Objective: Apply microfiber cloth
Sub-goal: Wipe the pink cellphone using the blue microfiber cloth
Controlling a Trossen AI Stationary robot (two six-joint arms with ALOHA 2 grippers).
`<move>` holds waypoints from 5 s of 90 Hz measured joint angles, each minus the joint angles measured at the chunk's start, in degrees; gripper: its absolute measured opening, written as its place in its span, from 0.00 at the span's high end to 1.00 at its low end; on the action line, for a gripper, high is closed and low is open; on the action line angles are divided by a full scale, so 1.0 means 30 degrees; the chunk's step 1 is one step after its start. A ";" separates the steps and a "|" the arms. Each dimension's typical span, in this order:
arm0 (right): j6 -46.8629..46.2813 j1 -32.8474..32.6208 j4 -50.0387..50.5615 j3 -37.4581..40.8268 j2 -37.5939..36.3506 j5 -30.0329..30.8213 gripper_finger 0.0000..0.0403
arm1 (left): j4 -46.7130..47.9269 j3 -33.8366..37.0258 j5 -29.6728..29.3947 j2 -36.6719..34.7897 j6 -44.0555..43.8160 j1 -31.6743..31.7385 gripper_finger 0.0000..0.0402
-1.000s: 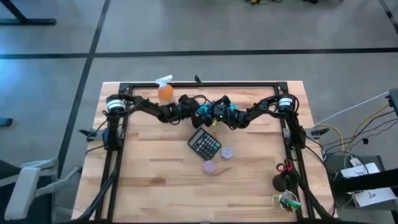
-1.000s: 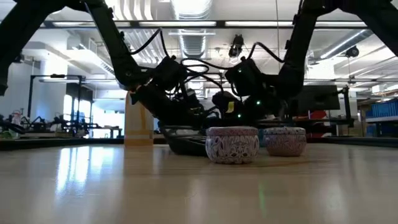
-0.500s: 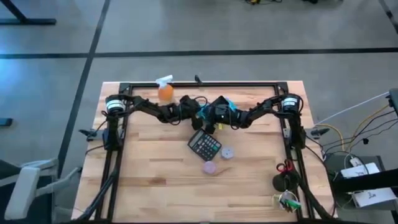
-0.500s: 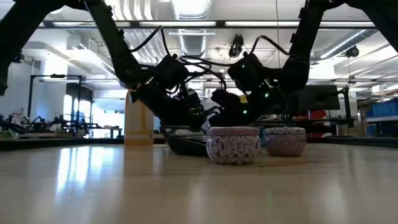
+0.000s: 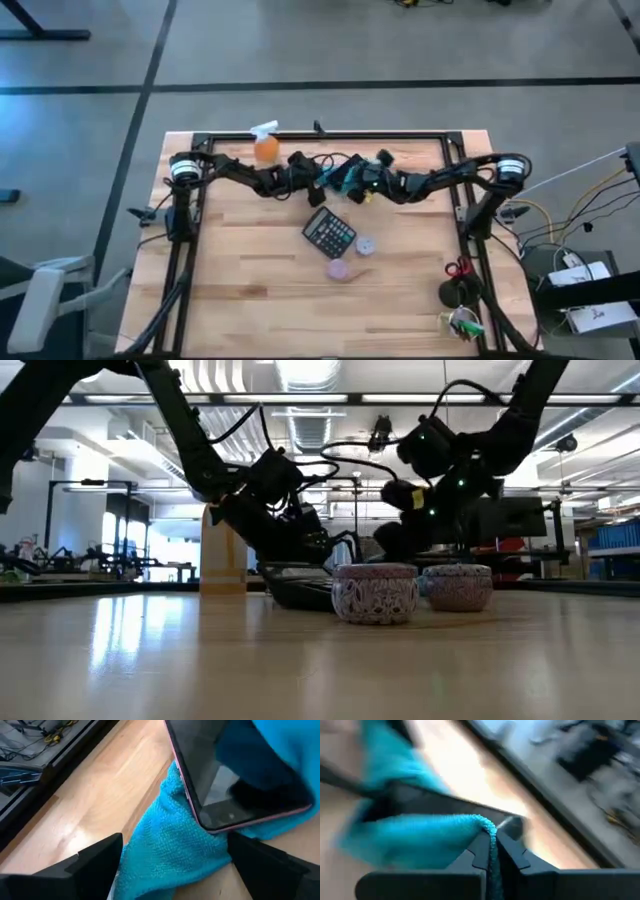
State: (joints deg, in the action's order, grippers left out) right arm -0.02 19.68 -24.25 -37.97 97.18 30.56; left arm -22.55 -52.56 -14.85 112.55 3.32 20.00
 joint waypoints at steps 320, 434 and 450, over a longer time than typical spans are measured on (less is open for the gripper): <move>-0.3598 -0.3909 -0.1967 -0.0721 0.5208 0.1101 1.00 | 0.0226 0.0241 0.2810 -0.1507 -0.0755 -0.1439 0.14; -0.7886 -0.3933 0.0851 0.6493 -0.4780 0.2074 1.00 | 0.0540 -0.6463 0.7213 0.4219 -0.0473 -0.1650 0.14; -0.8244 -0.3523 0.0043 0.6110 -0.3038 0.2713 1.00 | 0.0688 -0.6644 0.7228 0.4430 -0.0422 -0.1650 0.14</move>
State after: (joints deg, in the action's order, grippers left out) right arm -24.75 9.11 -24.12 -19.64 88.07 38.69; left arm -20.48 -72.49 6.83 125.84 2.05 15.05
